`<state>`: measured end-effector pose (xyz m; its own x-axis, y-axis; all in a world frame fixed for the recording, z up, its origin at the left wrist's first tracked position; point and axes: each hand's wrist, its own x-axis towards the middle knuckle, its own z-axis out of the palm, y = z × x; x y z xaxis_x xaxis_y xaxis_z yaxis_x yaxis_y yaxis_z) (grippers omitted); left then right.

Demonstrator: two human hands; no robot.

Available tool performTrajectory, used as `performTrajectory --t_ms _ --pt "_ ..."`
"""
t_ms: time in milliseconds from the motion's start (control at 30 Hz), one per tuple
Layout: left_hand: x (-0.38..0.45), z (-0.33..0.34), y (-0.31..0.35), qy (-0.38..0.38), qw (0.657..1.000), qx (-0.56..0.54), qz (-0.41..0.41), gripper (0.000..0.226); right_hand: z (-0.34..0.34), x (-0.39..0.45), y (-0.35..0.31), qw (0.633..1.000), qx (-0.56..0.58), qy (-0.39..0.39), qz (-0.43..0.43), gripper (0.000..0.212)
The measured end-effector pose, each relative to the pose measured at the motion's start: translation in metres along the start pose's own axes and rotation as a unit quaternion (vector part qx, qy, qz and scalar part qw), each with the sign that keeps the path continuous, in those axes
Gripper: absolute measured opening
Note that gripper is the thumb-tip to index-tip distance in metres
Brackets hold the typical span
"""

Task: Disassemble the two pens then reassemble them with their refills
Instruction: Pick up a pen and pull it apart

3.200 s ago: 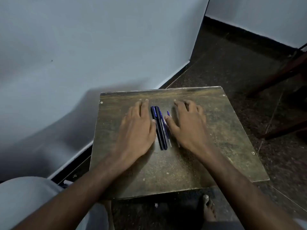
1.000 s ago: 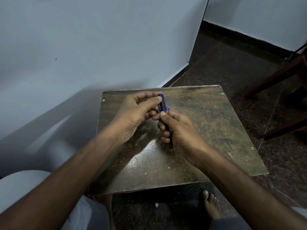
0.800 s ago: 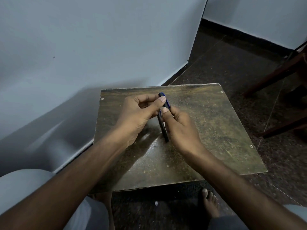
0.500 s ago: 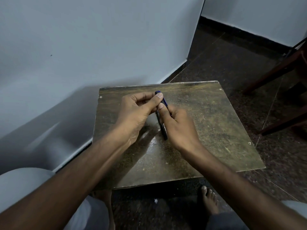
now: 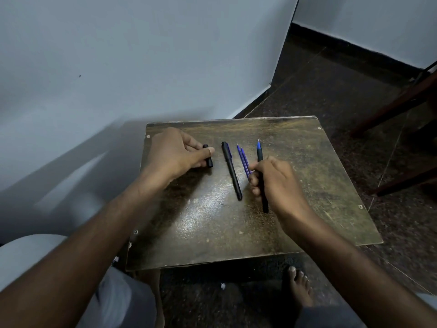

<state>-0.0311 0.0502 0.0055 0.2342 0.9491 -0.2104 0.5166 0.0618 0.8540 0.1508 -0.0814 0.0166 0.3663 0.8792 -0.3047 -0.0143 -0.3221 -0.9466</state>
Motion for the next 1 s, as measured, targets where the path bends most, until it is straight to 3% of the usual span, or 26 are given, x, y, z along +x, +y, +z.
performTrajectory --t_ms 233,400,533,667,867,1000 --pt "-0.005 0.008 0.003 0.013 0.996 0.086 0.011 0.028 -0.003 0.001 0.003 0.999 0.011 -0.052 -0.004 0.025" --pt "-0.009 0.002 0.010 0.054 0.991 0.086 0.089 0.021 -0.003 0.003 0.000 0.995 0.073 -0.059 0.045 0.037" --pt "-0.020 0.016 0.022 -0.118 0.987 -0.078 0.077 0.030 0.004 -0.002 -0.006 0.975 0.178 -0.117 0.060 0.031" --pt "-0.033 0.027 0.033 -0.235 0.928 -0.286 0.034 0.035 0.007 -0.004 -0.007 0.958 0.223 -0.170 0.056 0.026" --pt "-0.032 0.025 0.028 -0.210 0.923 -0.319 0.045 0.029 0.005 -0.001 -0.006 0.953 0.218 -0.205 0.042 0.027" --pt "-0.030 0.028 0.027 -0.121 0.934 -0.328 0.073 0.021 0.002 0.000 -0.005 0.977 0.125 -0.167 -0.044 0.024"
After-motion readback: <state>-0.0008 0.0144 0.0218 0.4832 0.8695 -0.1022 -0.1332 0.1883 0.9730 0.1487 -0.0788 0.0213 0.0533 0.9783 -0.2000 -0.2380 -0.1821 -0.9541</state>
